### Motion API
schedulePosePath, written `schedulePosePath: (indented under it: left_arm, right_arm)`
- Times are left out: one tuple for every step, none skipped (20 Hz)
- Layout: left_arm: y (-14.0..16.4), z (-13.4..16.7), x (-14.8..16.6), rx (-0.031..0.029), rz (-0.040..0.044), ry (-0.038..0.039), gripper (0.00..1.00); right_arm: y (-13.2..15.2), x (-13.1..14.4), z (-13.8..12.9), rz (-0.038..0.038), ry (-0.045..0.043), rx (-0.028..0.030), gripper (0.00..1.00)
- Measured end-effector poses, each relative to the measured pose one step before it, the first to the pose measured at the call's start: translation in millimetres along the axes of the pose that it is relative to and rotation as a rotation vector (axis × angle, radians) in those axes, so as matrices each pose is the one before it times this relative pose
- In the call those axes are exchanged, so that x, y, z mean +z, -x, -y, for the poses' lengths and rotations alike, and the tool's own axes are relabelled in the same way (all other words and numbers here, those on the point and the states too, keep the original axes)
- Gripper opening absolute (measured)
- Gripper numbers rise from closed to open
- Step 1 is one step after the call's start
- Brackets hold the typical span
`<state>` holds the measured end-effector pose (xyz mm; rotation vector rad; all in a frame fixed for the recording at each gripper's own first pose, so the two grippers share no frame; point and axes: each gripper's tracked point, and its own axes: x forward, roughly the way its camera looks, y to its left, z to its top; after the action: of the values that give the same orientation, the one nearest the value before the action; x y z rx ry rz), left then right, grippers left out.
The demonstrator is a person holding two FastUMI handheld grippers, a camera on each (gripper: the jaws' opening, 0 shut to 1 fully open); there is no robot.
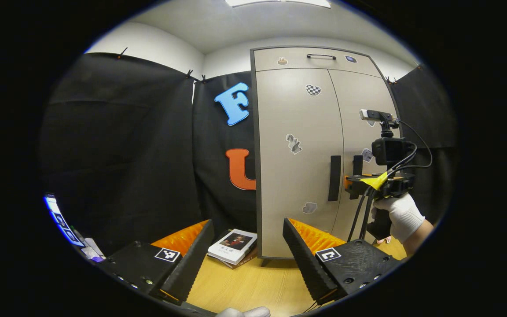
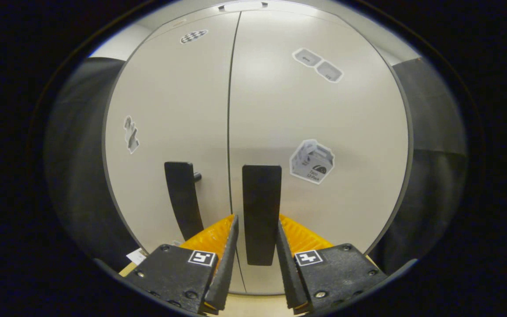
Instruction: Open the right door of the double-door shoe cabinet with the right hand, and open the left door with the left hand.
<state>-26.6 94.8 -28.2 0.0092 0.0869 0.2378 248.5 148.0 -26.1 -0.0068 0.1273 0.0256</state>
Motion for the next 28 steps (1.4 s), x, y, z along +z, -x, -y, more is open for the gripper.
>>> schedulePosePath:
  left_arm:
    - [-4.55, -3.21, -0.87, 0.00253, 0.00014, 0.00149, 0.96]
    - [-1.72, -3.1, -0.99, 0.00168, -0.00013, 0.00341, 0.96]
    - [-0.95, -0.9, -0.28, 0.00026, -0.00094, 0.00251, 0.96]
    - [2.12, 0.5, -2.35, -0.00032, -0.00261, 0.00171, 0.96]
    - [0.65, 0.87, -0.95, -0.00412, -0.0004, 0.0019, 0.96]
    - [1.2, 0.71, 0.33, -0.00449, -0.00124, 0.00095, 0.96]
    - [0.65, 0.72, -1.22, -0.00577, 0.00332, -0.00215, 0.96]
    - [1.95, 0.23, -0.1, -0.00369, 0.00427, -0.0103, 0.96]
    - [1.09, -0.03, -1.84, -0.00115, -0.00017, -0.01727, 0.96]
    - [0.84, -0.27, -3.67, -0.0009, -0.00145, -0.01451, 0.96]
    - [1.23, -1.25, -1.21, -0.0005, 0.00187, -0.00481, 0.96]
    - [1.52, -0.56, 0.31, -0.00439, 0.00251, 0.00361, 0.96]
    - [2.77, 1.41, 0.81, -0.00511, 0.00398, 0.0067, 0.96]
    - [3.75, -0.28, 1.89, -0.00487, 0.00498, 0.00572, 0.96]
    - [1.57, 1.07, 0.87, -0.00669, 0.00261, 0.00143, 0.96]
    - [1.97, 0.89, -0.51, -0.0036, 0.0013, 0.00085, 0.96]
    - [1.61, 1.04, -1.22, -0.00799, 0.00017, 0.00152, 0.96]
    - [1.08, 1.54, -2.52, -0.00434, -0.00107, 0.00412, 0.96]
    - [1.41, 2.19, -1.61, -0.0111, -0.00147, 0.00271, 0.96]
    - [1.42, 1.53, -2.01, -0.00709, -0.00226, 0.00005, 0.96]
    - [1.6, 1.59, -2.17, -0.00938, -0.00436, -0.0047, 0.96]
    - [1.97, -1.32, -1.13, -0.00134, -0.00246, -0.0036, 0.96]
    - [1.37, -0.51, -2.42, -0.00321, -0.00294, 0.0021, 0.96]
    - [1.8, 0.13, -1.97, -0.00482, -0.00601, 0.00763, 0.96]
    - [0.73, 0.29, -2.01, -0.00314, -0.00399, 0.00956, 0.96]
    - [0.76, 1.99, -1.5, -0.00635, -0.00611, 0.01072, 0.96]
    - [1.0, 2.7, -0.74, -0.0071, -0.00263, 0.00903, 0.96]
    - [0.94, 1.89, 0.56, -0.00454, 0.00148, 0.00356, 0.96]
  right_arm:
    - [-0.74, 0.34, -0.01, 0.00492, -0.00921, -0.00701, 0.43]
    - [0.73, 0.12, 0.44, -0.00266, 0.00482, -0.00261, 0.4]
    - [0.05, -0.85, -0.05, -0.00297, 0.00063, -0.00061, 0.38]
    - [-0.45, 0.36, 0.02, -0.00303, 0.00022, 0.00098, 0.39]
    - [-0.3, -0.25, 0.38, -0.0048, 0.00204, 0.0033, 0.38]
    - [1.28, 0.28, 0.05, -0.0012, -0.0013, 0.00658, 0.38]
    - [0.69, -0.72, 0.21, -0.00346, -0.00458, 0.00666, 0.37]
    - [0.88, -0.19, 0.9, -0.00409, -0.00218, 0.0028, 0.36]
    - [1.85, -0.39, 0.09, -0.00318, 0.00259, 0.0007, 0.34]
    - [2.61, -0.43, 0.04, -0.00051, -0.00285, 0.00269, 0.33]
    - [2.65, -0.33, 0.09, 0.00038, 0.00064, 0.00466, 0.32]
    - [3.75, -0.83, 0.83, 0.00287, -0.00407, 0.00365, 0.31]
    - [4.76, -0.58, 0.87, 0.0019, 0.0008, 0.00077, 0.31]
    - [5.94, -1.25, 1.67, 0.00106, 0.0021, 0.00091, 0.3]
    - [6.1, -1.04, 2.04, -0.0001, -0.00066, 0.00115, 0.31]
    - [2.14, -0.71, -0.02, 0.00049, -0.00047, 0.00288, 0.31]
    - [4.35, -0.45, 0.92, 0.00061, -0.00223, 0.00287, 0.31]
    - [6.63, -1.11, 2.2, 0.00263, -0.00081, 0.00334, 0.29]
    - [6.6, -1.62, 1.85, 0.00001, -0.00151, 0.00476, 0.3]
    - [9.34, -2.36, 4.22, 0.001, -0.00334, 0.00165, 0.3]
    - [7.52, -0.99, 3.61, 0.00009, -0.00059, -0.0007, 0.3]
    - [6.33, -0.89, 2.04, 0.00076, -0.00048, -0.0016, 0.29]
    - [6.43, -0.93, 2.32, -0.00115, 0.00003, -0.00059, 0.3]
    - [6.51, -1.93, 3.74, 0.00119, -0.00515, -0.00327, 0.28]
    - [5.96, -1.78, 3.86, 0.00178, -0.001, -0.00363, 0.28]
    - [6.48, -2.44, 4.47, 0.00113, -0.00335, -0.00433, 0.28]
    - [4.96, -0.85, 3.32, 0.00183, -0.00578, -0.00237, 0.27]
    - [6.15, -0.92, 4.35, 0.00165, -0.00117, -0.00217, 0.27]
